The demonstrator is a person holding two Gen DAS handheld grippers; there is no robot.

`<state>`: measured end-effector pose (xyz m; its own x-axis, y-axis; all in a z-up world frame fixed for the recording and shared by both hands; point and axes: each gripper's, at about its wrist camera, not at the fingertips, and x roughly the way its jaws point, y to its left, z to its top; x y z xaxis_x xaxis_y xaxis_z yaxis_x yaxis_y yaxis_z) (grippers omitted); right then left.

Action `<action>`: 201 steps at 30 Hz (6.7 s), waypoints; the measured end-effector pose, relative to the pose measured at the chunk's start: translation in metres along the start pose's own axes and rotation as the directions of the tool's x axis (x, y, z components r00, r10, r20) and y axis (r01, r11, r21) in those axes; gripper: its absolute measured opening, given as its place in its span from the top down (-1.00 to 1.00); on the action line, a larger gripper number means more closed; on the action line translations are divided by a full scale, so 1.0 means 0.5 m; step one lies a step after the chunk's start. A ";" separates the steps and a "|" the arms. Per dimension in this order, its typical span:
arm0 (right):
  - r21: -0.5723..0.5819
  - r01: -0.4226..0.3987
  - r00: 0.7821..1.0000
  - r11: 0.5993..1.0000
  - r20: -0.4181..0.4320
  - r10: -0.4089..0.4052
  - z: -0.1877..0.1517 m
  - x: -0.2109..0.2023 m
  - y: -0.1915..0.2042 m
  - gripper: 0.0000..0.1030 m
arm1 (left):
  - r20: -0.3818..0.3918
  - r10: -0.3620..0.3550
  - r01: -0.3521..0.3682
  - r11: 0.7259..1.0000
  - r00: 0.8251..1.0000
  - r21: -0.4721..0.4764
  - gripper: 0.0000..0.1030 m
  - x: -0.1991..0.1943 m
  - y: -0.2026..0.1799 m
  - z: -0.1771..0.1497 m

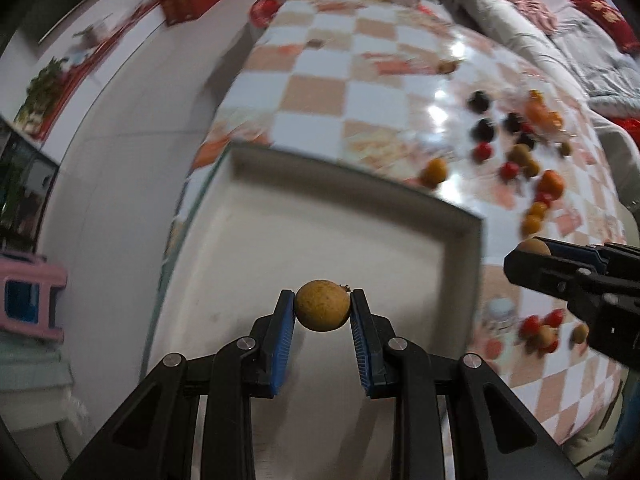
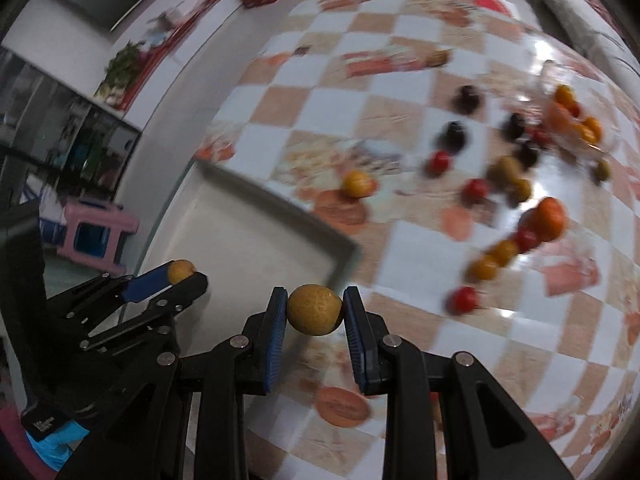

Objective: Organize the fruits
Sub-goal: 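Carry both held brown fruits over the white tray, then open both grippers to drop the brown fruits into the white tray, then move both grippers back over the fruits on the table, then grasp a brown fruit with the right gripper while the left grasps a red cherry tomato, then carry the brown fruit and red tomato over the white tray, then open both grippers to release the fruit and tomato into the tray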

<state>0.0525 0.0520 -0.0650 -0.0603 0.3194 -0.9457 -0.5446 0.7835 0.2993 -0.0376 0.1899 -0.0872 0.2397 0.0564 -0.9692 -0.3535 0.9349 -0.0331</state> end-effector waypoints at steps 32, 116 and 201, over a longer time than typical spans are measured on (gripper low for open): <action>-0.069 0.003 0.995 0.998 -0.102 -0.010 0.057 0.116 0.076 -0.58 | -0.144 0.041 -0.053 0.995 0.989 -0.079 -0.61 0.088 0.094 -0.020; 0.349 0.164 0.986 0.923 -0.054 -0.155 -0.295 -0.099 -0.388 0.49 | -0.165 -0.070 0.125 0.927 0.984 0.354 0.56 0.085 -0.512 -0.058; -0.128 0.028 0.989 0.991 -0.140 -0.046 -0.023 0.116 0.107 -0.50 | -0.068 0.120 -0.123 0.991 0.990 -0.044 -0.45 0.054 0.119 -0.079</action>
<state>0.0100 0.1062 -0.1055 -0.1514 0.2055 -0.9669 -0.6483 0.7178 0.2540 -0.0880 0.2331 -0.1249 0.1340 0.1441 -0.9805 -0.4199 0.9044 0.0755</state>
